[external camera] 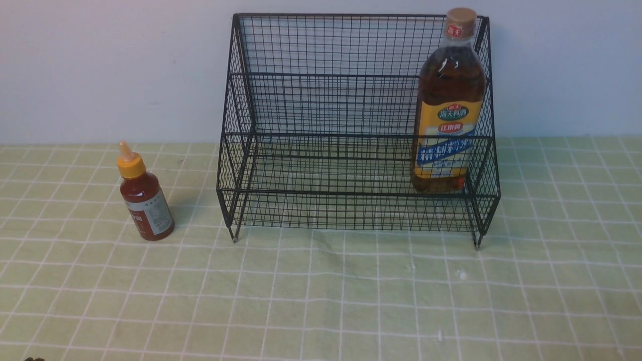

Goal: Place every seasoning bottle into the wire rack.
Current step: Use the left arm to grab the condiment bottle closest to it

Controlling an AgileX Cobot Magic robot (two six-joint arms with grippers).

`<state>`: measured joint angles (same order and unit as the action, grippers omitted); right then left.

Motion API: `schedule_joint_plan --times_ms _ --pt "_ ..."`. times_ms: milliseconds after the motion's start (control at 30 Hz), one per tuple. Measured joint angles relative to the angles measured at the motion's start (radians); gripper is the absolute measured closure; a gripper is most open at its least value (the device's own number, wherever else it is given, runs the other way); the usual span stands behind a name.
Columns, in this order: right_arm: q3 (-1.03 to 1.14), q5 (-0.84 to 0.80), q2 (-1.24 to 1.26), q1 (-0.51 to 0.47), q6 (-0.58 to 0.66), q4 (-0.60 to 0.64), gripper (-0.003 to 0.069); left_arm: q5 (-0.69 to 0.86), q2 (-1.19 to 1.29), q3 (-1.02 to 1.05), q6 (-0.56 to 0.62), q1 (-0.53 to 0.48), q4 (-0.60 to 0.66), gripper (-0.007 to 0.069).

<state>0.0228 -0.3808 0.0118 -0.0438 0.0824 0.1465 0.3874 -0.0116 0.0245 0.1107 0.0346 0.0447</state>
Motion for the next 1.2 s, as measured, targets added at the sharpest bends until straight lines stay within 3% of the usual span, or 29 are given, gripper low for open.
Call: schedule_joint_plan --times_ms 433,667,800,1000,1200 --pt "0.000 0.000 0.000 0.000 0.004 0.000 0.0673 -0.035 0.000 0.004 0.012 0.000 -0.034 0.0630" --pt "0.000 0.000 0.000 0.000 0.005 0.000 0.0673 -0.452 0.000 0.004 -0.122 0.000 0.117 0.0630" --pt "0.000 0.000 0.000 0.000 0.005 0.000 0.0673 -0.646 0.000 0.004 -0.111 0.000 0.131 0.0630" --pt "0.000 0.000 0.000 0.000 0.005 0.000 0.0673 -0.761 0.000 0.004 -0.095 0.000 0.131 0.0630" --pt "0.000 0.000 0.000 0.000 0.006 0.000 0.0673 -0.854 0.064 0.004 -0.153 0.000 0.131 0.0630"
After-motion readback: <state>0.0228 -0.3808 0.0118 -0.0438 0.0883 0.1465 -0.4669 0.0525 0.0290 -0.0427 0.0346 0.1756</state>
